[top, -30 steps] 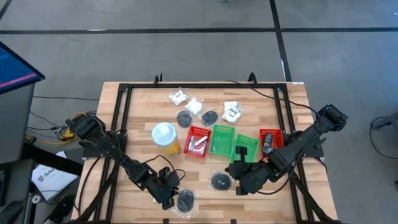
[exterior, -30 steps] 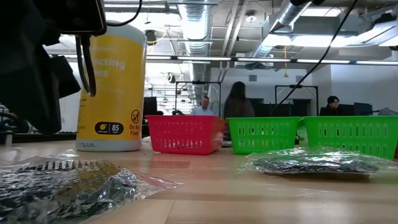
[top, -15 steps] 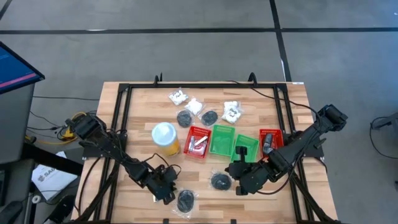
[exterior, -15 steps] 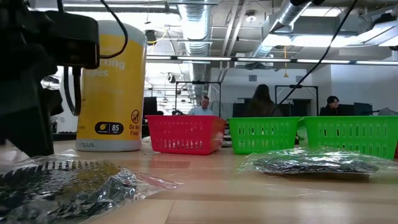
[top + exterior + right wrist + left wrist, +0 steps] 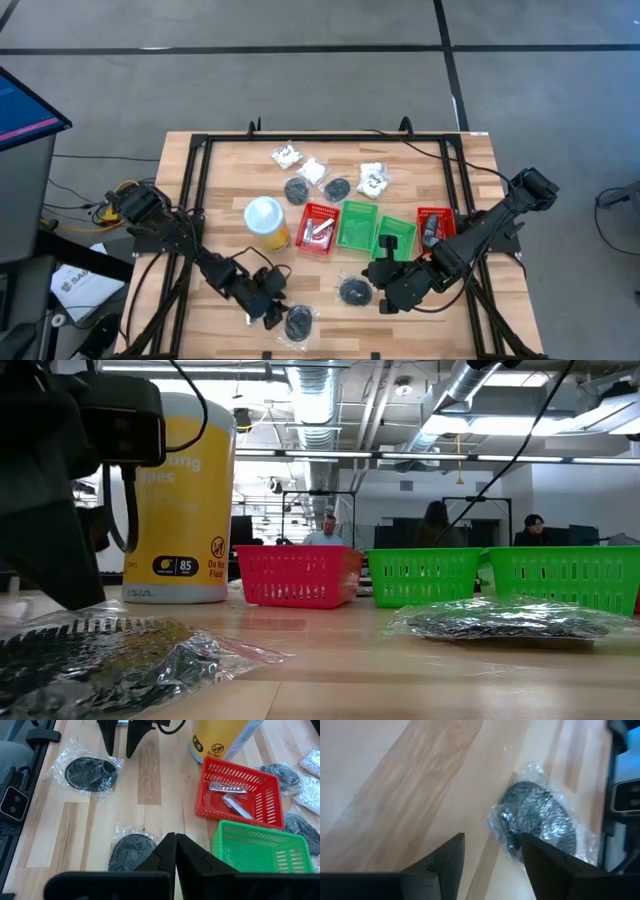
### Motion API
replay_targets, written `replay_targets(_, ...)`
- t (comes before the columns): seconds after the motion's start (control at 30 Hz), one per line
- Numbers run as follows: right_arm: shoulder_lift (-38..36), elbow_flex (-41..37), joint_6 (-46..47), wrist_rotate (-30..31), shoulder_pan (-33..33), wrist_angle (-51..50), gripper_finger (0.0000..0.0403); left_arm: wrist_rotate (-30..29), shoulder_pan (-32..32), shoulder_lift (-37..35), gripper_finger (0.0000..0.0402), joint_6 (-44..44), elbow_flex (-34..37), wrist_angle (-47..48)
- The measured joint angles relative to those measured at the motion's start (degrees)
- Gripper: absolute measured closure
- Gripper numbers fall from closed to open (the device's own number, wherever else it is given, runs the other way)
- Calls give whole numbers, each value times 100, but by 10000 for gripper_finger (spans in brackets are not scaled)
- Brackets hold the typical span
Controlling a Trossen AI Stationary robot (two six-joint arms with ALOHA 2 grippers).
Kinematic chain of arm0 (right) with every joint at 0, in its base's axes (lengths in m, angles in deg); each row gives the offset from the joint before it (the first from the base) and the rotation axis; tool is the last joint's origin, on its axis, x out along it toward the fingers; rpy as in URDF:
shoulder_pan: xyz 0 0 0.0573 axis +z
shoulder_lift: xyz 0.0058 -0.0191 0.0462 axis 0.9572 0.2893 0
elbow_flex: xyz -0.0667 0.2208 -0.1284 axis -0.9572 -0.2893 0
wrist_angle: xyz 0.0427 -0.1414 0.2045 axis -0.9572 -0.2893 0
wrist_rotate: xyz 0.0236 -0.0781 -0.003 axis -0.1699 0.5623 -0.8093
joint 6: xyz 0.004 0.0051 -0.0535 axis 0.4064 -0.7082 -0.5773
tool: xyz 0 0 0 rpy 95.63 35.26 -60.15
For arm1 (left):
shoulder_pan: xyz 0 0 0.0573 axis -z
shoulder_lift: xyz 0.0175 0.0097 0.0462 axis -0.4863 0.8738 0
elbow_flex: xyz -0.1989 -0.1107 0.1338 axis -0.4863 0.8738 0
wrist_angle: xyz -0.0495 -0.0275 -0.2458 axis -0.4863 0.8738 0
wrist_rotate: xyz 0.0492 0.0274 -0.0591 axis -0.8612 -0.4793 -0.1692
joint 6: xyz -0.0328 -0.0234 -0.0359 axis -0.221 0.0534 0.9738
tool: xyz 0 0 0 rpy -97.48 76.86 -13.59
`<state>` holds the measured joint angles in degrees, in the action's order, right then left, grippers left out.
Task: Pick & Place Travel size toiletries
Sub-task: Put the black hairbrush into the right green bin
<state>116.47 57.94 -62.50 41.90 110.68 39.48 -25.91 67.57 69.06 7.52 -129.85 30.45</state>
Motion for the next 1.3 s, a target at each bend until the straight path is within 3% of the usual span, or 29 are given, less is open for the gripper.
replay_targets(0.4,0,1,0,0,0,1,403,-69,-84,390,246,168,374,-1218)
replay_targets(0.67,-1,1,1,0,0,1,403,2,-100,466,253,-128,369,-1277)
replay_targets(0.8,-2,1,2,0,0,1,403,67,-110,474,287,-143,373,-1257)
replay_targets(1.0,-2,1,2,0,0,1,403,255,-161,481,387,-403,383,-1252)
replay_targets(1.3,-2,1,0,0,0,1,403,507,-231,449,401,-598,341,-1281)
